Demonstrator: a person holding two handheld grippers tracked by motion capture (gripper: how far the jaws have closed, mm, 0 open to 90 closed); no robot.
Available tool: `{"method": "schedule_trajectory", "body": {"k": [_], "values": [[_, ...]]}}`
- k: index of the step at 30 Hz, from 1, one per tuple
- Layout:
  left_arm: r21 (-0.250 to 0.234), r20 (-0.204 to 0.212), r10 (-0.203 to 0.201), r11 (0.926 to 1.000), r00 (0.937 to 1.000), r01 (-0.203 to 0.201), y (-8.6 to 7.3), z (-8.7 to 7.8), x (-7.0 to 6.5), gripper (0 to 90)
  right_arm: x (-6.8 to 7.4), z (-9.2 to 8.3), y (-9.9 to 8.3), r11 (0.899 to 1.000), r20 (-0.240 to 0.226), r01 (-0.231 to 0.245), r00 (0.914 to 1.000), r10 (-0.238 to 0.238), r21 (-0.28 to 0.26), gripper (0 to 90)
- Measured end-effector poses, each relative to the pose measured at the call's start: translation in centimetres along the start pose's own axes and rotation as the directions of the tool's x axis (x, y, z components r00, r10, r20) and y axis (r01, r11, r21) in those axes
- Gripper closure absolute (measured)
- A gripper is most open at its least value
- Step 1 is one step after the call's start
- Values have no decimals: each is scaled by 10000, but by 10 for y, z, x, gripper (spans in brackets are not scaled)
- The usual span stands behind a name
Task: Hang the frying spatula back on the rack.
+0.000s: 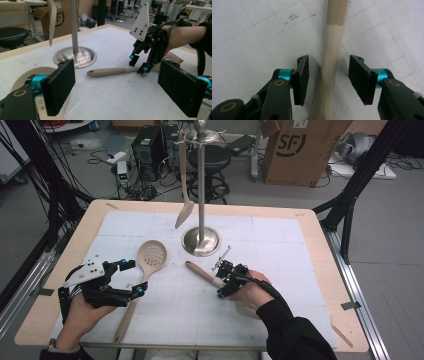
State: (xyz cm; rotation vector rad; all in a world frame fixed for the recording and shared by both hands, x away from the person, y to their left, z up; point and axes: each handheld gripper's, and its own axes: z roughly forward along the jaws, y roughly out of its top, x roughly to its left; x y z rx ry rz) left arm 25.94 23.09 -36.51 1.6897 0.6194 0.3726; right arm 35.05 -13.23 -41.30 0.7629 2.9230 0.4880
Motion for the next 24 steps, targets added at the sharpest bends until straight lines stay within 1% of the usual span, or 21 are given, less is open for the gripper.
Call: {"method": "schedule_trajectory", "body": {"k": [2,5,9,13,17,19,20,24], "values": [[-9,-11,-3,10000,10000,3,0,0,0,151,-1,-1,-1,9999,-73,-118,9999,118,85,524],[1,3,-13,10000,10000,13,0,1,0,150,-1,-1,-2,9997,-78,-222,9997,223,77,540],[27,9,-10,10000,10000,10,-1,1,0,151,0,-1,-2,9997,-7,-224,9997,224,124,553],[48,18,-35,10000,10000,35,-1,2,1,151,1,-2,-2,9997,6,-173,9999,173,175,591],[40,45,-12,10000,10000,12,-1,3,0,151,1,-2,-2,9996,-43,-270,9996,271,126,622],[28,37,-17,10000,10000,17,-1,2,1,151,0,-2,-2,9996,-39,-224,9997,225,159,648],[22,26,-33,10000,10000,33,-1,2,1,151,0,-2,-2,9994,-51,-300,9995,301,161,652],[33,25,-16,10000,10000,16,-1,2,1,151,0,-2,-2,9994,-36,-290,9996,291,186,668]]}}
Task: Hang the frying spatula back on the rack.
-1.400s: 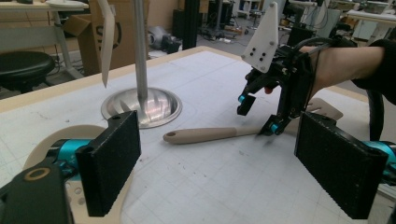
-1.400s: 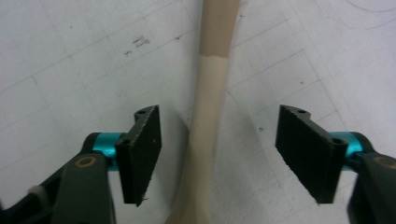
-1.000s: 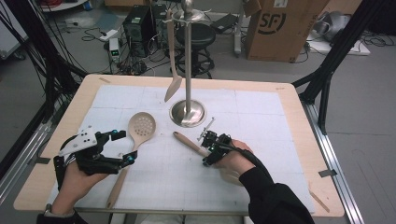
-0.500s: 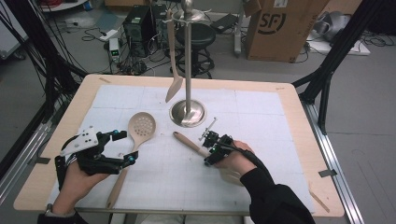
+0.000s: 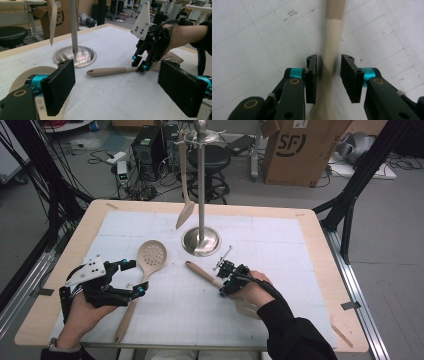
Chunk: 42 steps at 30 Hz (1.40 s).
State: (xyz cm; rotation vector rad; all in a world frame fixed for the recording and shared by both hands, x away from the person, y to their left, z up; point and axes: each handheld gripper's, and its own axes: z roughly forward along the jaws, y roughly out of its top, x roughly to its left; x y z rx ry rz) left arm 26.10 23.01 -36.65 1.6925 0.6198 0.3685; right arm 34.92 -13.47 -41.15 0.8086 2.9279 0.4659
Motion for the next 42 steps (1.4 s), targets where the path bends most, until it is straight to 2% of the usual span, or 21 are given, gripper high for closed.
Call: {"method": "schedule_trajectory", "body": {"k": [3,10,12,15,17,19,25,32,35,42], "values": [[-19,0,-8,10000,10000,8,0,0,0,151,0,0,-1,9999,-26,-130,9999,130,-20,682],[-4,18,-19,10000,10000,19,0,0,-1,151,1,-1,-2,9999,-23,-74,10000,74,131,704],[-9,17,-30,10000,10000,30,0,0,-1,151,2,-2,-2,9997,-16,9,10000,-9,233,750],[-34,17,-23,10000,10000,23,1,0,-1,151,3,-2,-2,9997,23,-135,9999,135,221,781],[-41,18,-15,10000,10000,15,1,0,-2,151,4,-2,-1,9996,97,84,9999,-87,278,783],[-23,16,-6,10000,10000,6,1,0,-1,151,5,-2,-1,9997,120,25,9999,-28,252,785],[-48,-11,-7,10000,10000,7,1,-1,0,151,2,-4,-2,9997,-146,-134,9998,136,197,785],[-35,22,-11,10000,10000,11,1,1,-1,151,0,-16,-6,9990,-45,-79,10000,78,-443,785],[-6,25,26,10000,10000,-26,1,2,-1,151,-1,-21,-9,9975,-40,-202,9998,200,-675,784],[-15,27,2,10000,10000,-2,1,2,0,151,-7,-31,-17,9897,27,-317,9995,324,-1397,784]]}}
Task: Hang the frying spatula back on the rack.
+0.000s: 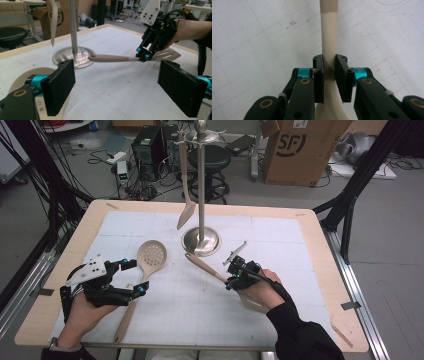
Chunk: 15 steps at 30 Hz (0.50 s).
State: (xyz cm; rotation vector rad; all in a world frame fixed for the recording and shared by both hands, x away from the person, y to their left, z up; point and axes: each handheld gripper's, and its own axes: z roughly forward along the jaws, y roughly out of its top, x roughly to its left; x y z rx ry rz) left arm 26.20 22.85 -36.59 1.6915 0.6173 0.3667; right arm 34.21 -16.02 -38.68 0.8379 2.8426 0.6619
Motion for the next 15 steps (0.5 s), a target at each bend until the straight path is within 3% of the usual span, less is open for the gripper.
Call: {"method": "schedule_trajectory", "body": {"k": [9,15], "values": [[-10,-13,-15,10000,10000,15,0,0,0,151,-5,-16,-4,9935,-31,-128,9999,125,-1133,784],[-26,-15,-1,10000,10000,1,0,-1,0,151,-8,-26,-6,9836,11,-213,9998,219,-1791,784]]}}
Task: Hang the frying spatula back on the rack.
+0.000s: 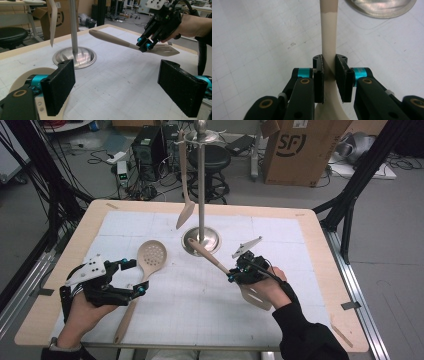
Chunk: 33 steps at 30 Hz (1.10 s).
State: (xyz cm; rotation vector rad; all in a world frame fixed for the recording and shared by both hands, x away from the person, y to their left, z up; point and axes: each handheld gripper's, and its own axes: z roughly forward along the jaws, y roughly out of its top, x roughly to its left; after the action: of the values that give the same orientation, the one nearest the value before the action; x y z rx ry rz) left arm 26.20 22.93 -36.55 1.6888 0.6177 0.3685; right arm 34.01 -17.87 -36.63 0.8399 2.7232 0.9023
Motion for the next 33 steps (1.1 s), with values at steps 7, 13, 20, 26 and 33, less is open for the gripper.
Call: {"method": "schedule_trajectory", "body": {"k": [7,13,20,26,33], "values": [[-1,-1,-19,10000,10000,19,0,0,0,151,-4,-10,-3,9958,-4,-328,9995,329,-851,784],[18,14,-15,10000,10000,15,-1,1,0,151,-7,-23,-8,9861,212,-347,9990,386,-1624,784],[14,18,-28,10000,10000,28,-1,1,0,151,-10,-39,-10,9689,231,-376,9987,446,-2448,784],[34,17,-9,10000,10000,9,0,1,0,151,-10,-50,-11,9507,259,-429,9982,535,-3070,784],[16,27,6,10000,10000,-6,0,1,0,151,-12,-60,-11,9203,527,-489,9958,751,-3882,784]]}}
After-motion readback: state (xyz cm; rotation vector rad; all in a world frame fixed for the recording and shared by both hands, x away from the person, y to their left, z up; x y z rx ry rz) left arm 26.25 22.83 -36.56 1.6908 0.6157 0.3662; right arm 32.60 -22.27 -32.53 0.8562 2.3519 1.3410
